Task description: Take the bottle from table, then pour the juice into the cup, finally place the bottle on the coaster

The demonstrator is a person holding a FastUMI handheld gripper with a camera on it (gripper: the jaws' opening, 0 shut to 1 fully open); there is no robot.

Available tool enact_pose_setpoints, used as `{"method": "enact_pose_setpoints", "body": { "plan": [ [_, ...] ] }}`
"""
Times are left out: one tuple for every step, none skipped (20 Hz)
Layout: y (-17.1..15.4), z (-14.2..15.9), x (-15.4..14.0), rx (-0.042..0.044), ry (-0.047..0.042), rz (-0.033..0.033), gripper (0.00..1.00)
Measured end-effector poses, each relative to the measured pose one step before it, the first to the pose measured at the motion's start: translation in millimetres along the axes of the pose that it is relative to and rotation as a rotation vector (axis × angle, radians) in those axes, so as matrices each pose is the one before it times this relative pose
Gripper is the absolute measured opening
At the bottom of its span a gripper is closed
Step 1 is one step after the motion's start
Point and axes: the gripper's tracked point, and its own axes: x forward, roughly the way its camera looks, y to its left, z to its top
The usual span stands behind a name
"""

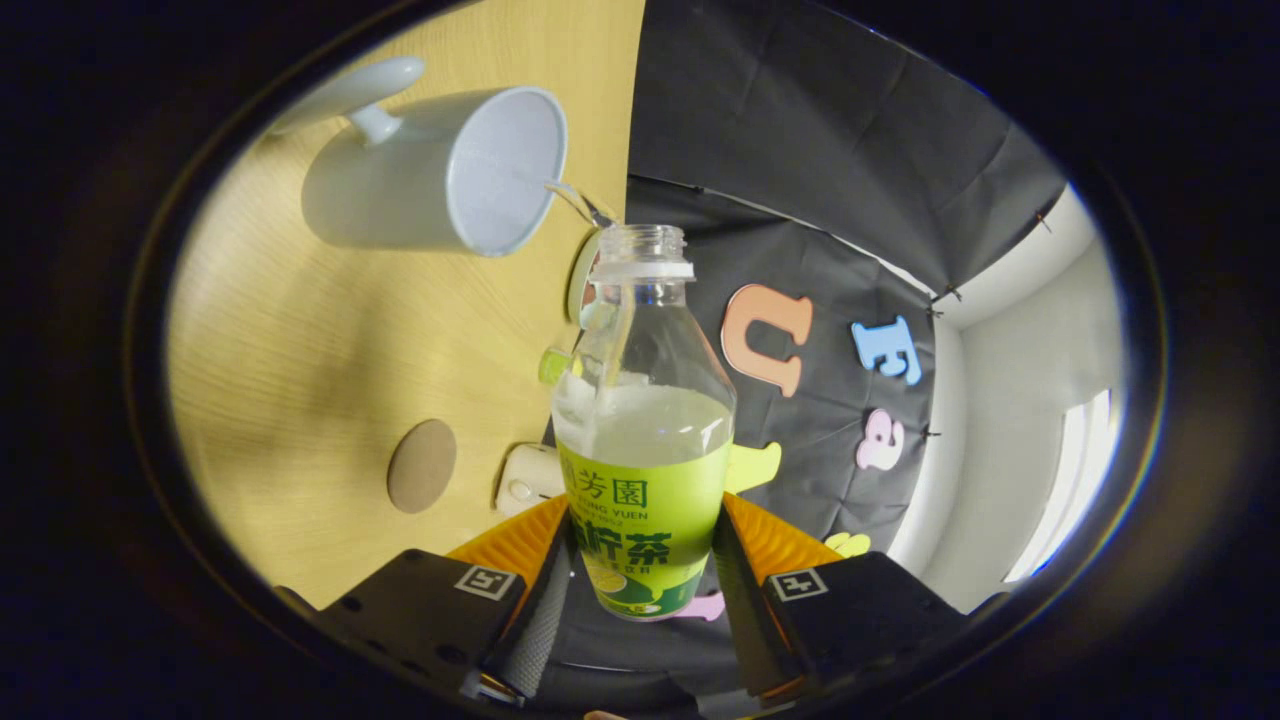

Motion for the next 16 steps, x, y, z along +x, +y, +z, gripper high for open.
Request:
{"method": "enact_pose_setpoints", "body": {
  "plan": [
    [-2.75, 0.64, 0.26, -0.00411, -0.00103, -0.00353, 0.77],
    [-1.45, -0.78, 0.03, -0.00273, -0.00118, -0.00185, 0.77],
    [-0.22, 0.19, -0.33, -0.00315, -0.00129, -0.00042, 0.77],
    [-1.16, -0.66, 0.71, -0.00388, -0.00144, -0.00151, 0.77],
    [-1.26, 0.23, -0.83, -0.00383, -0.00063, -0.00197, 0.77],
    [-0.91, 0.43, 1.02, -0.00303, -0.00237, -0.00128, 0.77],
    [-1.68, -1.03, 1.01, -0.00245, 0.00134, -0.00194, 0.77],
    [-0.56, -0.23, -1.05, -0.00317, -0.00176, -0.00149, 0.77],
    [-0.47, -0.32, -0.49, -0.00457, 0.00082, -0.00220, 0.77],
    [-1.45, -0.28, -0.63, -0.00332, -0.00096, -0.00208, 0.77],
    [-1.16, -0.92, -0.83, -0.00353, -0.00001, -0.00159, 0.77],
    [-0.95, -0.18, 0.41, -0.00303, -0.00095, -0.00347, 0.77],
    [-1.57, -0.23, 0.77, -0.00409, -0.00119, -0.00307, 0.77],
    [-1.51, -0.22, 0.53, -0.00406, -0.00045, -0.00185, 0.77],
    [-1.32, 0.00, 0.58, -0.00414, -0.00140, -0.00165, 0.77],
    [-1.45, 0.08, 0.11, -0.00500, -0.00057, -0.00241, 0.77]
  ]
}}
